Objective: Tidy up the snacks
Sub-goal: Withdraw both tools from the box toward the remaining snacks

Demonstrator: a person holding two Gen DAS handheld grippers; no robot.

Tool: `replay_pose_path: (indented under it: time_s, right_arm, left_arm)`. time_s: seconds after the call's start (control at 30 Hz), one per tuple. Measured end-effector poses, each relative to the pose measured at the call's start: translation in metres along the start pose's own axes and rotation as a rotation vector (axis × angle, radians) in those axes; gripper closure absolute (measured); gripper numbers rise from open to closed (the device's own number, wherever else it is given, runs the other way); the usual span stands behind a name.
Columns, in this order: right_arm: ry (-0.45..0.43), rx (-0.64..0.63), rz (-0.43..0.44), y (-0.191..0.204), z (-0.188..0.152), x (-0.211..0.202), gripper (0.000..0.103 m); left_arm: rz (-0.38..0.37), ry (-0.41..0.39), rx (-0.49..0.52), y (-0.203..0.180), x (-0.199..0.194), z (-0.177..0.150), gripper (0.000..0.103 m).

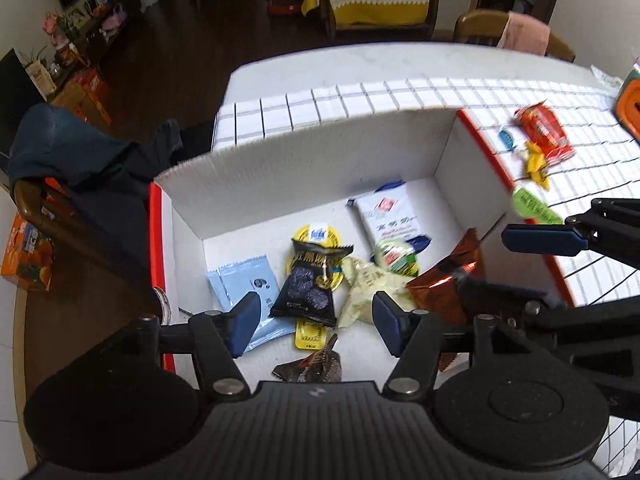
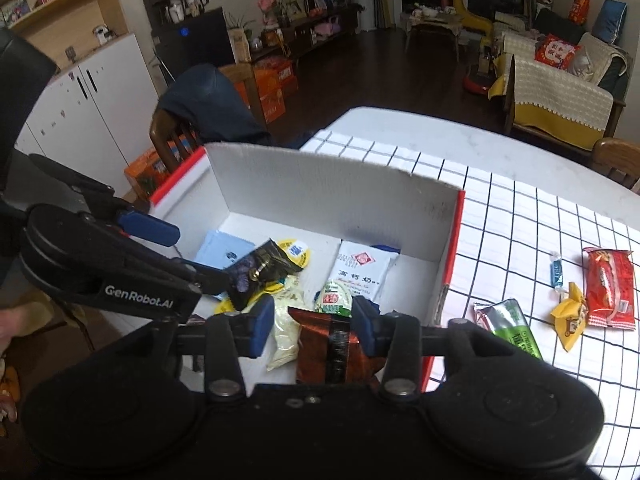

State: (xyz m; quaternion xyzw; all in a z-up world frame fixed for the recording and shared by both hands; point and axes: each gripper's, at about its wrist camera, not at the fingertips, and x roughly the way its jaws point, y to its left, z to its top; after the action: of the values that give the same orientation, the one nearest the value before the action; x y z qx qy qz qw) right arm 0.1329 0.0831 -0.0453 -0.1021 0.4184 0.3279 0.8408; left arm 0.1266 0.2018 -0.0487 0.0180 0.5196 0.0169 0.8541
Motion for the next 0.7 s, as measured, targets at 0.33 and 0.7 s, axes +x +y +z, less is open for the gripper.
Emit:
replay_pose_path:
  time_s: [0.33,0.7]
  right_arm:
    - [-0.084,0.049,-0.016,-0.010,-0.011,-0.058,0.019]
    - [-0.135,0.108,-0.071,-0.056,-0.027,-0.095,0.002]
  left_arm:
    - [-0.041,-0.153,0.011,-0.020,-0.049,-0.004,0.027]
    - [-0.065,-0.211,-0.009,-0.069,-0.060,0.002,0.020]
